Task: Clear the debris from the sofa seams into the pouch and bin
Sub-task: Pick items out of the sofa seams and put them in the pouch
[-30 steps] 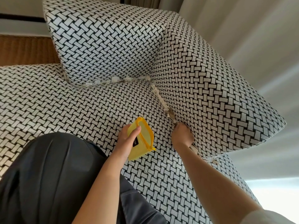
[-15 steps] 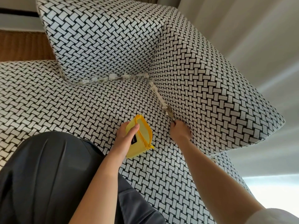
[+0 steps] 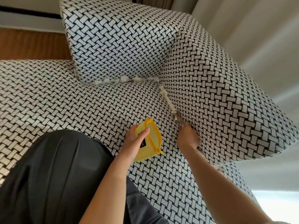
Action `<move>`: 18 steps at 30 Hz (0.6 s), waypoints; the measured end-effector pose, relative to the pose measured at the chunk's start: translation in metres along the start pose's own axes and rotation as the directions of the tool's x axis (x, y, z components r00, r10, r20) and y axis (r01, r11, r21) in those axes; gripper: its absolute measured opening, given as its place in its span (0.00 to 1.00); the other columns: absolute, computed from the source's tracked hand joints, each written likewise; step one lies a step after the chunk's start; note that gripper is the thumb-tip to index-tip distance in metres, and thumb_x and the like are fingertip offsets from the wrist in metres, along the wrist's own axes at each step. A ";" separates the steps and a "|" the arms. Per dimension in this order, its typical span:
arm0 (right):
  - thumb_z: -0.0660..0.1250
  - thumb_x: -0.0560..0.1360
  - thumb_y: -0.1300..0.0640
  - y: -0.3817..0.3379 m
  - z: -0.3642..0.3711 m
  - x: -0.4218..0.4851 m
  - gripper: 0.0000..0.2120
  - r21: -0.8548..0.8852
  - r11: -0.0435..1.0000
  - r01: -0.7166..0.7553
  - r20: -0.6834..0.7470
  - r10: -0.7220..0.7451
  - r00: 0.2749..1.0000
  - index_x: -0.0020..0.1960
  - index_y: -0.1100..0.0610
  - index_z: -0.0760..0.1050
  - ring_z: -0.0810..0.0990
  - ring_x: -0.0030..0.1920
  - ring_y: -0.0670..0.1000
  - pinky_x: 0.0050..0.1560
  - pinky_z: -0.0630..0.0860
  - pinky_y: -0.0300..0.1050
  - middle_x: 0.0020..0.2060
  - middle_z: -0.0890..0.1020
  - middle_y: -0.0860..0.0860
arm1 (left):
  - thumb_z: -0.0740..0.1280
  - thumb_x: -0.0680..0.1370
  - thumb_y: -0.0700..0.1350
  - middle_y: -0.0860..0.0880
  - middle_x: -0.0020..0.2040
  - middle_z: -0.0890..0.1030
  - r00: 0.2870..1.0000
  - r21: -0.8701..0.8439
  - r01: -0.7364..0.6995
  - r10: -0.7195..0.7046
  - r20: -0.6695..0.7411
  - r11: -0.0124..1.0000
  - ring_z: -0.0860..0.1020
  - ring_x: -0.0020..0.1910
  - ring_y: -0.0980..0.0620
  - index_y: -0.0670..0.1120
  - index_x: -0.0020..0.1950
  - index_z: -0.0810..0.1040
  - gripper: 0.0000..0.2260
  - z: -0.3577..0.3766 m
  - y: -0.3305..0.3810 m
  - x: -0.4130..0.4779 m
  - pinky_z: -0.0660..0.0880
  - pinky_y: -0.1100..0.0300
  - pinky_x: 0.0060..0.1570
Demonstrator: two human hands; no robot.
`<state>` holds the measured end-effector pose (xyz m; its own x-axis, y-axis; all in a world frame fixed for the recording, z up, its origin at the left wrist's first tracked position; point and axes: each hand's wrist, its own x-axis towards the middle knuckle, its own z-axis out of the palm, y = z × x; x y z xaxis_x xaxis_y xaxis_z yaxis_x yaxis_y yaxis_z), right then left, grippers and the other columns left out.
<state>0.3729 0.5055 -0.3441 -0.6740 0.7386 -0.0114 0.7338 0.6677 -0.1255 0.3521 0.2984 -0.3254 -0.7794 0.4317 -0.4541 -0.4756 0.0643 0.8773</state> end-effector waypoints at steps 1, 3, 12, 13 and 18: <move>0.52 0.81 0.53 0.001 -0.002 -0.001 0.12 -0.002 1.000 0.014 -0.007 -0.014 1.000 0.55 0.57 0.71 0.74 0.31 0.51 0.28 0.66 0.39 0.32 0.76 0.51 | 0.62 0.63 0.68 0.47 0.68 0.65 1.000 -0.002 0.005 -0.005 -0.001 1.000 0.68 0.64 0.47 0.52 0.68 0.65 0.38 0.000 0.000 0.000 0.66 0.44 0.64; 0.50 0.81 0.52 0.001 -0.008 -0.005 0.14 0.025 0.999 0.046 -0.022 -0.045 0.999 0.54 0.57 0.71 0.75 0.32 0.51 0.28 0.66 0.39 0.33 0.76 0.52 | 0.62 0.63 0.68 0.47 0.69 0.64 1.000 -0.003 0.017 -0.017 -0.002 1.000 0.67 0.65 0.46 0.53 0.70 0.63 0.39 0.000 0.001 0.001 0.66 0.43 0.65; 0.57 0.80 0.58 -0.034 -0.055 -0.050 0.17 0.705 0.659 0.262 -0.093 -0.280 0.956 0.35 0.65 0.71 0.59 0.21 0.42 0.22 0.57 0.31 0.22 0.64 0.46 | 0.63 0.65 0.67 0.46 0.69 0.64 0.998 -0.040 0.055 -0.054 0.017 0.998 0.66 0.66 0.45 0.55 0.71 0.59 0.37 0.003 0.008 -0.005 0.66 0.40 0.64; 0.58 0.79 0.59 -0.040 -0.060 -0.057 0.17 0.729 0.621 0.288 -0.092 -0.327 0.940 0.35 0.65 0.71 0.60 0.20 0.42 0.21 0.56 0.31 0.21 0.65 0.45 | 0.62 0.65 0.66 0.46 0.68 0.65 0.999 -0.050 0.051 -0.050 0.017 0.997 0.67 0.65 0.45 0.55 0.71 0.60 0.36 0.003 0.009 -0.006 0.66 0.41 0.64; 0.61 0.78 0.55 -0.046 -0.065 -0.080 0.12 0.702 0.600 0.385 0.000 -0.540 0.842 0.36 0.55 0.74 0.62 0.22 0.43 0.24 0.59 0.35 0.21 0.70 0.45 | 0.59 0.66 0.64 0.44 0.64 0.69 0.999 -0.072 0.006 -0.004 0.033 0.997 0.71 0.62 0.46 0.51 0.68 0.64 0.33 0.006 0.014 -0.010 0.69 0.43 0.63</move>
<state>0.3991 0.4218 -0.2730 -0.9634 0.2617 0.0585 0.1211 0.6192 -0.7758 0.3559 0.3001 -0.3080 -0.7633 0.4613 -0.4523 -0.5086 0.0025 0.8610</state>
